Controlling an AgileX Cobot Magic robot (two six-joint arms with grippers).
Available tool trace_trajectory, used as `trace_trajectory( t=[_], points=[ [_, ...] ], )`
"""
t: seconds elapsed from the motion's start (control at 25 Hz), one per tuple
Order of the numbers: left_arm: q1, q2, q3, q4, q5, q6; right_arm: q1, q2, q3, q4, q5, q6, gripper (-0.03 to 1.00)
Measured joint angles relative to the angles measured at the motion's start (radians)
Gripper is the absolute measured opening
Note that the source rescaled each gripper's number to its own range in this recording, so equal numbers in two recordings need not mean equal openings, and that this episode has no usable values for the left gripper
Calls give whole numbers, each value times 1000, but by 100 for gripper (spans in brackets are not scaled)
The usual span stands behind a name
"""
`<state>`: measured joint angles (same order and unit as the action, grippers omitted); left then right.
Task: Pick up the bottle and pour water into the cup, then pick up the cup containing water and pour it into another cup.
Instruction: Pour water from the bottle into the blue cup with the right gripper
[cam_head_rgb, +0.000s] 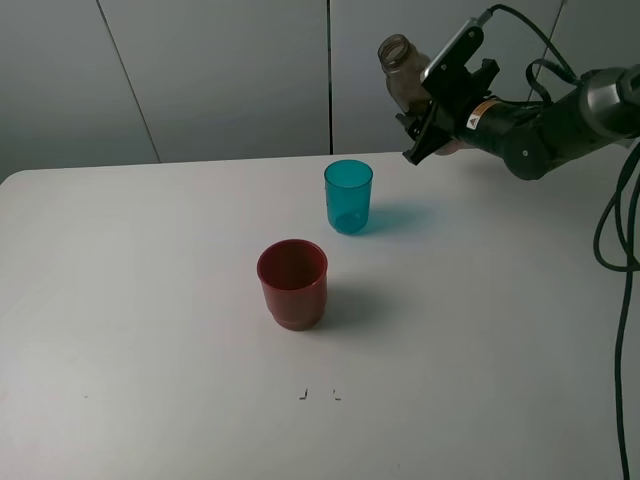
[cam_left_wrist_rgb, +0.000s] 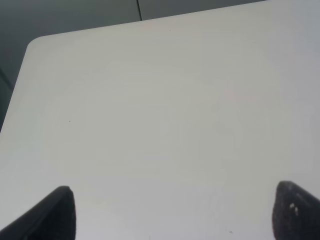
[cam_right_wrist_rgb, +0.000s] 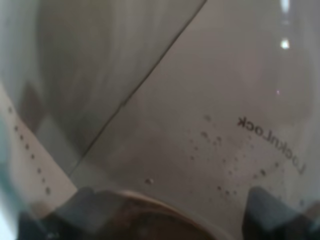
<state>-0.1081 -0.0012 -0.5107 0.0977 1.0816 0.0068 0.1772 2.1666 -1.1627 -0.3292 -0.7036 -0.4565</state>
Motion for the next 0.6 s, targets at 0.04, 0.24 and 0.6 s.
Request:
trace_trajectory(
  t=[0.04, 0.24, 0.6],
  points=[
    [0, 0, 0, 0, 0, 0, 0, 12, -9, 0, 0, 0, 0],
    [0, 0, 0, 0, 0, 0, 0, 36, -22, -4, 10, -32, 0],
    [0, 0, 0, 0, 0, 0, 0, 36, -28, -71, 6, -249, 0]
  ],
)
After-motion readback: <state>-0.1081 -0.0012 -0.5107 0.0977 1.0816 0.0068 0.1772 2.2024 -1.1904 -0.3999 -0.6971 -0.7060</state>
